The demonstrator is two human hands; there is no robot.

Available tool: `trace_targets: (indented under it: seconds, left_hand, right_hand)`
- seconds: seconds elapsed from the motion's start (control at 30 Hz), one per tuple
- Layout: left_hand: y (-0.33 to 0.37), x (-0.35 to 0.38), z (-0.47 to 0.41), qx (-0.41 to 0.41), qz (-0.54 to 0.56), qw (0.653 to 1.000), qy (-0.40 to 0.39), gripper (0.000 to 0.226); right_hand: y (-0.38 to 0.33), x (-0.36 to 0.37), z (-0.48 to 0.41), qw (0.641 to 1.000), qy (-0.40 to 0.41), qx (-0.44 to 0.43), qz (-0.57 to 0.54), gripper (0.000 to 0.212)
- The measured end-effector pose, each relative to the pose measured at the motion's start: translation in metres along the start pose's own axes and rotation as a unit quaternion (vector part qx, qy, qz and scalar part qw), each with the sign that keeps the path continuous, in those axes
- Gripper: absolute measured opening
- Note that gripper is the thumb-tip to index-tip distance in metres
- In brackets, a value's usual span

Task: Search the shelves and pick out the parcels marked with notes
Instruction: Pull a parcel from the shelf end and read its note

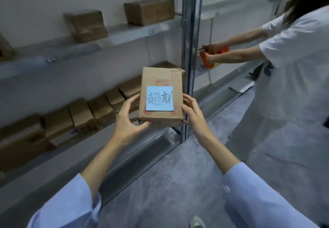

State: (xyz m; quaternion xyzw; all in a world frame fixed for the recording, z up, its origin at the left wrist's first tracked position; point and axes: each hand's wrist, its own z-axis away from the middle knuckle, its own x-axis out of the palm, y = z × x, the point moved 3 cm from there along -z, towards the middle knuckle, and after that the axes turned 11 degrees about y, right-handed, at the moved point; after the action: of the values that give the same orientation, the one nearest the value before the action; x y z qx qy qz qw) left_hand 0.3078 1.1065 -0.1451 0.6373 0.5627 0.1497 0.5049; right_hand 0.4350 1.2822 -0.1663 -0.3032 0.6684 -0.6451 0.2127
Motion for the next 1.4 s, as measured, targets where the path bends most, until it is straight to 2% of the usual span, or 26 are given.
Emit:
trace_targets:
  seconds: [0.23, 0.47, 0.7, 0.9, 1.07, 1.17, 1.4]
  left_hand:
    - [-0.003, 0.096, 0.088, -0.030, 0.036, 0.991, -0.125, 0.081]
    - [0.014, 0.200, 0.173, -0.054, 0.068, 0.959, -0.270, 0.081]
    - [0.068, 0.320, 0.278, -0.052, 0.080, 0.922, -0.375, 0.082]
    - [0.117, 0.423, 0.371, -0.061, 0.106, 0.888, -0.444, 0.080]
    - [0.144, 0.501, 0.432, -0.031, 0.108, 0.866, -0.488, 0.074]
    - [0.146, 0.545, 0.464, -0.004, 0.086, 0.853, -0.514, 0.074]
    - [0.134, 0.601, 0.503, 0.085, 0.006, 0.827, -0.555, 0.074]
  right_hand:
    - [0.057, -0.110, 0.091, 0.990, 0.115, 0.081, 0.022, 0.037]
    - [0.102, -0.224, 0.186, 0.962, 0.210, 0.176, 0.005, 0.041]
    - [0.134, -0.357, 0.283, 0.929, 0.297, 0.219, -0.005, 0.042]
    - [0.151, -0.483, 0.362, 0.909, 0.352, 0.221, -0.004, 0.047]
    - [0.175, -0.573, 0.407, 0.887, 0.402, 0.226, -0.013, 0.056]
    - [0.199, -0.618, 0.431, 0.874, 0.425, 0.235, -0.014, 0.048]
    - [0.254, -0.690, 0.483, 0.839, 0.471, 0.272, -0.008, 0.053]
